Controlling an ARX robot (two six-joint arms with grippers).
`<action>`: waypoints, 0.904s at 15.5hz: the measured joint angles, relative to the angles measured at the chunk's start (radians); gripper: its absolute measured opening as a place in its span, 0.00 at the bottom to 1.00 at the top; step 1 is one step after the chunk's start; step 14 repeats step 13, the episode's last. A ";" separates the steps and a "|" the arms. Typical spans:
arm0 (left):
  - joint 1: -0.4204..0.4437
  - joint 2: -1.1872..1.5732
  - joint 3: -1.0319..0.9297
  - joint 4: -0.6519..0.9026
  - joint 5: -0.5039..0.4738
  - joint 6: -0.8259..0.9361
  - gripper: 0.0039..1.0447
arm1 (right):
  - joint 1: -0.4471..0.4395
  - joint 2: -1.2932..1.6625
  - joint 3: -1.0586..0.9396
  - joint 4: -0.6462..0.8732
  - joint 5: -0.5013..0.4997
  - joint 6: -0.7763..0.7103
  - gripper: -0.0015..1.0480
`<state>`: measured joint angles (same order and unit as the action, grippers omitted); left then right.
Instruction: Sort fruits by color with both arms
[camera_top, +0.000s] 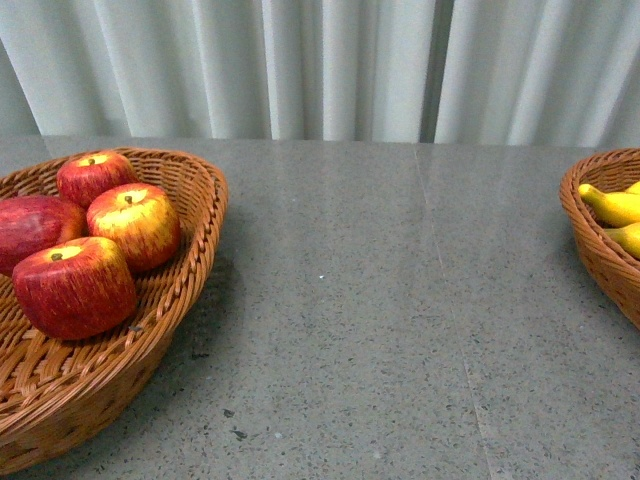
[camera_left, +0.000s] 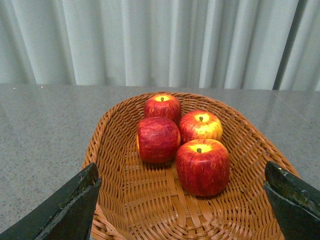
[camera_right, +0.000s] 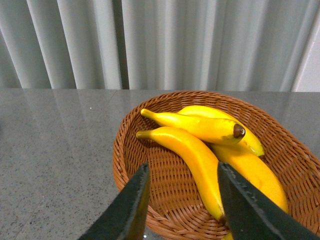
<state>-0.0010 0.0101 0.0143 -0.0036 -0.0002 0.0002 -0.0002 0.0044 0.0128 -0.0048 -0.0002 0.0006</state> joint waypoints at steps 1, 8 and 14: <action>0.000 0.000 0.000 0.000 0.000 0.000 0.94 | 0.000 0.000 0.000 0.000 0.000 0.000 0.52; 0.000 0.000 0.000 0.000 0.000 0.000 0.94 | 0.000 0.000 0.000 0.000 0.000 0.000 0.94; 0.000 0.000 0.000 0.000 0.000 0.000 0.94 | 0.000 0.000 0.000 0.000 0.000 0.001 0.94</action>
